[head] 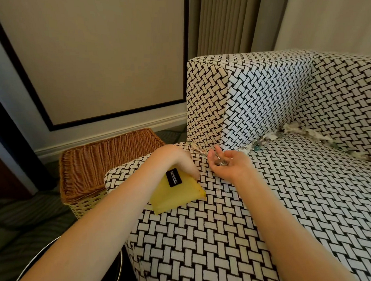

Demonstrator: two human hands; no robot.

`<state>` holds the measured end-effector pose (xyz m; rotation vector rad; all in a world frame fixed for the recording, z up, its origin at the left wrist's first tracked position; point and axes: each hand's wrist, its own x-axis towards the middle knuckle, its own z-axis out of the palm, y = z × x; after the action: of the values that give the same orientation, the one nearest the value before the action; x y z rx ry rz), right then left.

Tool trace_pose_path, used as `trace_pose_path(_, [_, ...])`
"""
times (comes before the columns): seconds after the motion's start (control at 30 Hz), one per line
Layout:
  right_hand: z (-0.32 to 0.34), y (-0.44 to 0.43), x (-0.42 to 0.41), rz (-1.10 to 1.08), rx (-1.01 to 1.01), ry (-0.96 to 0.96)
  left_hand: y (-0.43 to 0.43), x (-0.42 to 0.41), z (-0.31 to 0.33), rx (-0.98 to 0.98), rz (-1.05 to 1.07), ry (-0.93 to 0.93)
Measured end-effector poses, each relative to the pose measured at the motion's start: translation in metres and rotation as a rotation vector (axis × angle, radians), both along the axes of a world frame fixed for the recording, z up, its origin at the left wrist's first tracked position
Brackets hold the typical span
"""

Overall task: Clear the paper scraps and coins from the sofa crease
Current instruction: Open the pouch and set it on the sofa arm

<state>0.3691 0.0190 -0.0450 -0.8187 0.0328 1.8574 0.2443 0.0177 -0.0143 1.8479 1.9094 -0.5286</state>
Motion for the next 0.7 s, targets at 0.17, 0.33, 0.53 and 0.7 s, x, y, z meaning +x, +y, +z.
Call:
trace_pose_path(0.17, [0.018,-0.010,-0.003,0.225,0.207,-0.088,0.001,-0.008,0.003,0.196,0.019,-0.208])
trace_pose_path(0.33, [0.027,-0.019,-0.010,0.400,0.369,-0.214,0.006,-0.012,-0.015,0.405,0.302,-0.743])
trace_pose_path(0.53, [0.034,-0.016,-0.003,0.683,0.445,-0.233,0.000,-0.010,-0.024,0.691,0.325,-1.111])
trace_pose_path(0.7, [0.033,-0.014,-0.006,0.774,0.523,-0.267,0.001,-0.008,-0.027,0.575,0.107,-1.068])
